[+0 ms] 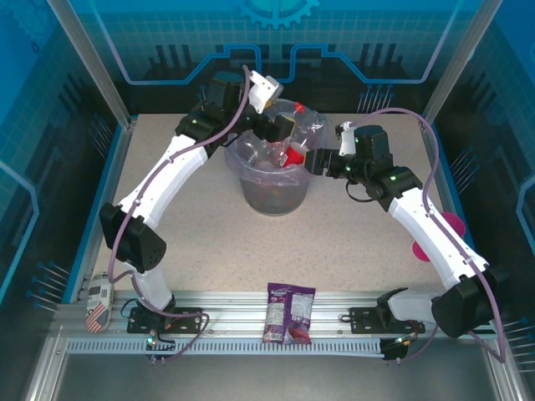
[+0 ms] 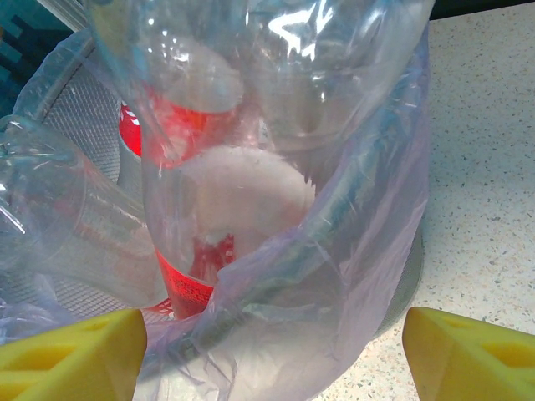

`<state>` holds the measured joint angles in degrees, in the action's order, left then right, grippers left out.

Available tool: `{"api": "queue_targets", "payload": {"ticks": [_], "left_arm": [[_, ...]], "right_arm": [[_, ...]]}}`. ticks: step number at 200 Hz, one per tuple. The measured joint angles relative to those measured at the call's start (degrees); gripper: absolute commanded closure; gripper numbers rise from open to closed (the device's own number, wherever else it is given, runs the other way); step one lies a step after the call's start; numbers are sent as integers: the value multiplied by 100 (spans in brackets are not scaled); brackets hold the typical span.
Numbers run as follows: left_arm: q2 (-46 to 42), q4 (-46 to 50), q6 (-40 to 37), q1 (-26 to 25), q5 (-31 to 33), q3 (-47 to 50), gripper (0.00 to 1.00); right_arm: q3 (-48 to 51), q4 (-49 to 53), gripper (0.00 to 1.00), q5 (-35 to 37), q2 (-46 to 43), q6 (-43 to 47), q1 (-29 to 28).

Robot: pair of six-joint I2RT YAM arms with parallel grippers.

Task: Put the plastic bottles in the bin

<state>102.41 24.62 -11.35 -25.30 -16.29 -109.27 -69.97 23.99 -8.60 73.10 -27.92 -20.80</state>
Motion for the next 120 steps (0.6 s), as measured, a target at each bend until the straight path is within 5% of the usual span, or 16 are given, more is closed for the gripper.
{"api": "queue_targets", "payload": {"ticks": [67,120], "left_arm": [[-7,-367,754,0,302,-50,18],[426,-603,1478,0,776,-173,23]], "right_arm": [[-411,297,17,70,-293,251,186],[-916,166,40,61,-247,308,588]]}}
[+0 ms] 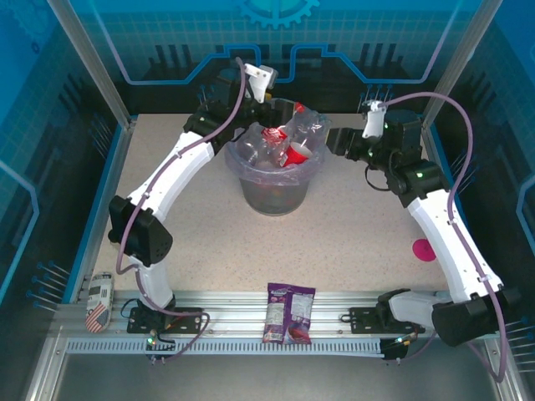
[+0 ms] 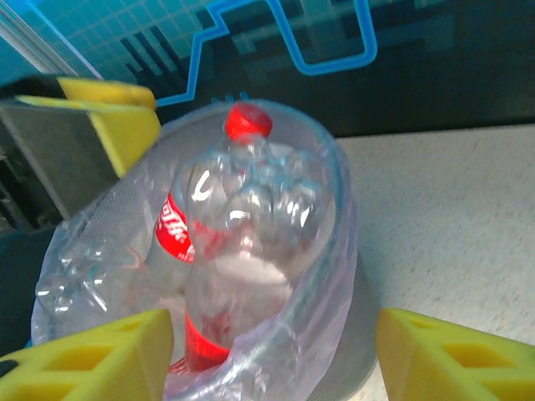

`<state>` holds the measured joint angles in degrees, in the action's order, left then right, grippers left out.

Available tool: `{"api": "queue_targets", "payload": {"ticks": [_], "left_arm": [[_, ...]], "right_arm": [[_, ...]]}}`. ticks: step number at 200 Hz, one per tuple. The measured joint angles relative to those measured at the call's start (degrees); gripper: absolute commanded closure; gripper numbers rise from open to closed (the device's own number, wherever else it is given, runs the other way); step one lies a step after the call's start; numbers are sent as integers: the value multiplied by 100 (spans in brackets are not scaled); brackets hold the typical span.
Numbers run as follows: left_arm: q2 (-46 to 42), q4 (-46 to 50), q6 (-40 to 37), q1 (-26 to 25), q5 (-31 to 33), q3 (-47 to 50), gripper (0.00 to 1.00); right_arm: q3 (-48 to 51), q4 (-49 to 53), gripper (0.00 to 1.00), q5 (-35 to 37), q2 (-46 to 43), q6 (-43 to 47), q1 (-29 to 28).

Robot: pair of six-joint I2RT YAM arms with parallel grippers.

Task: Put the plastic bottles in the bin

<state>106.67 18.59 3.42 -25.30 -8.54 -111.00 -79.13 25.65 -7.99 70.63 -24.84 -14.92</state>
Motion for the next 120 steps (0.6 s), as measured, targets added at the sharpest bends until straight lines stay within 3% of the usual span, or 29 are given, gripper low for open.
{"api": "queue_targets", "payload": {"ticks": [37,86,120], "left_arm": [[-514,-245,479,188,457,892,22],[-1768,-376,1147,1390,782,2133,24],[-1808,-514,1408,1305,577,2610,26]], "right_arm": [[-651,-214,44,-168,686,-17,0],[-1016,-326,47,-302,1484,-17,-79],[-1421,-337,47,-295,1832,13,-282]]}}
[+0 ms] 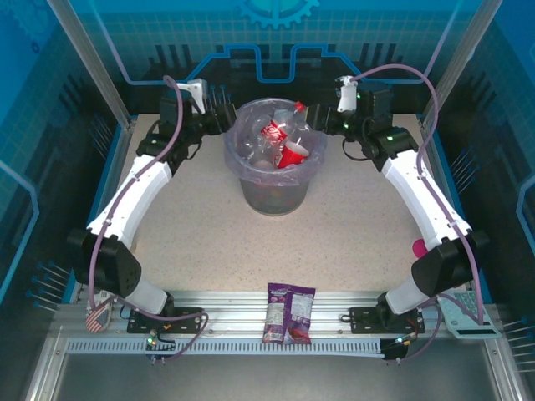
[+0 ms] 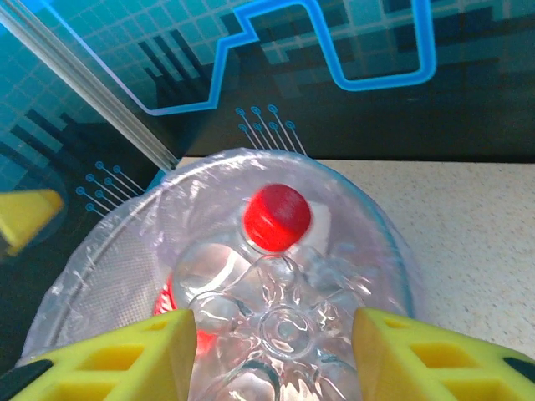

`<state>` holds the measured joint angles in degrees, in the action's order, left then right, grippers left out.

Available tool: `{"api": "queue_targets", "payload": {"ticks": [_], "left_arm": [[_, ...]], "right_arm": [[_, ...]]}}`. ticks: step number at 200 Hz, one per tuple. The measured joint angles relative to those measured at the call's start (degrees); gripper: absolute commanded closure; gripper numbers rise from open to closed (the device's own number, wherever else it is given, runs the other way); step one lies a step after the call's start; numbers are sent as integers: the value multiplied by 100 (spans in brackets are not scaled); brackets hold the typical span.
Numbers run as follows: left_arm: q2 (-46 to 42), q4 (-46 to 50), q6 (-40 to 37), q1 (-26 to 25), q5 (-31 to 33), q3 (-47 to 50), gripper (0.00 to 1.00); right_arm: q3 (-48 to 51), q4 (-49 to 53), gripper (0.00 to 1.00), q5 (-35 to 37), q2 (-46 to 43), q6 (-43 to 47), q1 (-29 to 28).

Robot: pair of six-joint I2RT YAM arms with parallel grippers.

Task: Put the plastic bottles in the bin

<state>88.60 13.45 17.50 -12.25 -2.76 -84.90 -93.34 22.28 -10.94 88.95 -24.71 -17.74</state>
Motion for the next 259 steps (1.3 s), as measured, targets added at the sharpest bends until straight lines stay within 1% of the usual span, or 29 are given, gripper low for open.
{"api": "queue_targets", "payload": {"ticks": [25,61,74,98,117,146,170,188,204,214,237,259], "left_arm": [[219,-9,173,-50,-229,212,27],[374,-55,345,-83,-474,302,27],[372,-142,361,-96,-511,302,27],[358,-199,354,-101,-522,293,25],[326,-155,306,-101,-507,232,23],[170,44,101,-98,-424,-70,16],[-210,107,-107,-81,-302,-131,9],[-518,127,-205,-37,-184,-83,1],[-887,136,-337,31,2,173,1],[-1156,83,-415,85,170,479,1],[-1823,-81,-570,173,745,1534,1],[-2262,-264,-702,245,1401,2623,1]], "right_arm": [[-157,-74,48,-2,136,31,-129],[-203,-245,47,-9,313,33,-140],[-203,-273,44,-13,328,33,-140],[-229,-214,37,-4,308,103,-140],[-260,-109,34,4,267,133,-140],[-278,269,29,17,79,282,-133],[-278,581,26,17,-149,363,-98],[-192,693,21,24,-400,437,44],[28,756,7,61,-726,444,278],[264,741,0,96,-977,525,461],[1054,723,0,304,-1558,531,839],[2140,595,0,514,-2024,535,1134]]}}
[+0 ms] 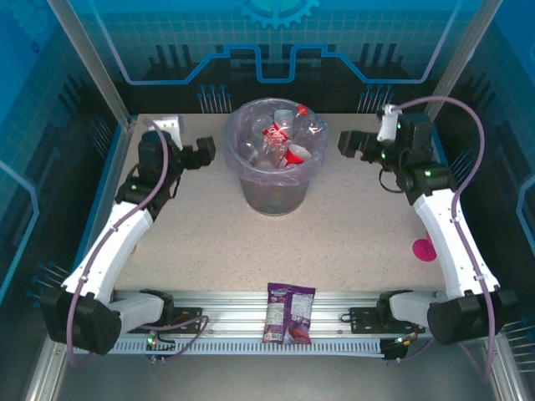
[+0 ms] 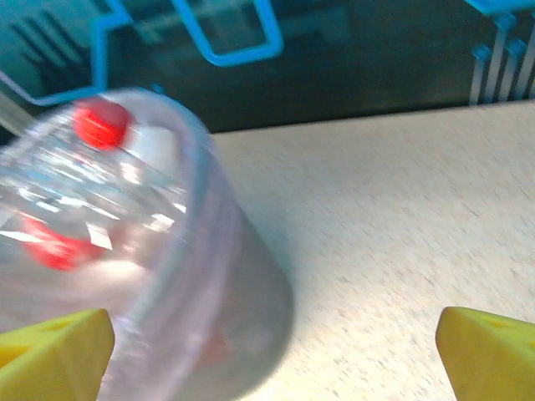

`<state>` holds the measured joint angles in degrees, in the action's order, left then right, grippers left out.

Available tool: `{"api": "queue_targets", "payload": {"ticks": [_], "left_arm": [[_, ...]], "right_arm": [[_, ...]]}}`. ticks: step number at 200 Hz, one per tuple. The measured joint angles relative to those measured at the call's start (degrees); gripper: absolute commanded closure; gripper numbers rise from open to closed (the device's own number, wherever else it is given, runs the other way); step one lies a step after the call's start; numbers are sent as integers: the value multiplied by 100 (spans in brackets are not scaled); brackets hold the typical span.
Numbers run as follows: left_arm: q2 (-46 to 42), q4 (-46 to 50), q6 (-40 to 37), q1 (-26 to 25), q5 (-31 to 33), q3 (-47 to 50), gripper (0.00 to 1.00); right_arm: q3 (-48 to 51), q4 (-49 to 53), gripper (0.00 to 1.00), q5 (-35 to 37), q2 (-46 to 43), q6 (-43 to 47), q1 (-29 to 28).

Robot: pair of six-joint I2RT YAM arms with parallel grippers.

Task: Put the plastic bottles in the bin

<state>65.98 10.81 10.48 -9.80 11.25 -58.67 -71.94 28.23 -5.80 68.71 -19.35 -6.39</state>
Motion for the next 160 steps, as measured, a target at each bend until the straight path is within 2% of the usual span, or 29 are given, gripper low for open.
{"api": "queue_targets", "payload": {"ticks": [39,82,128,160], "left_arm": [[-205,-472,-37,219,855,1508,1],[105,-1526,-39,487,1161,2544,1],[1147,-2852,-162,581,1152,2935,1],[1589,-3501,-317,601,1040,2940,1]], "right_arm": [[1561,-269,0,761,-164,133,160],[3045,-1342,0,1661,-98,289,160],[3591,-2699,0,2260,730,579,160],[4105,-3847,0,2500,931,868,129]]}}
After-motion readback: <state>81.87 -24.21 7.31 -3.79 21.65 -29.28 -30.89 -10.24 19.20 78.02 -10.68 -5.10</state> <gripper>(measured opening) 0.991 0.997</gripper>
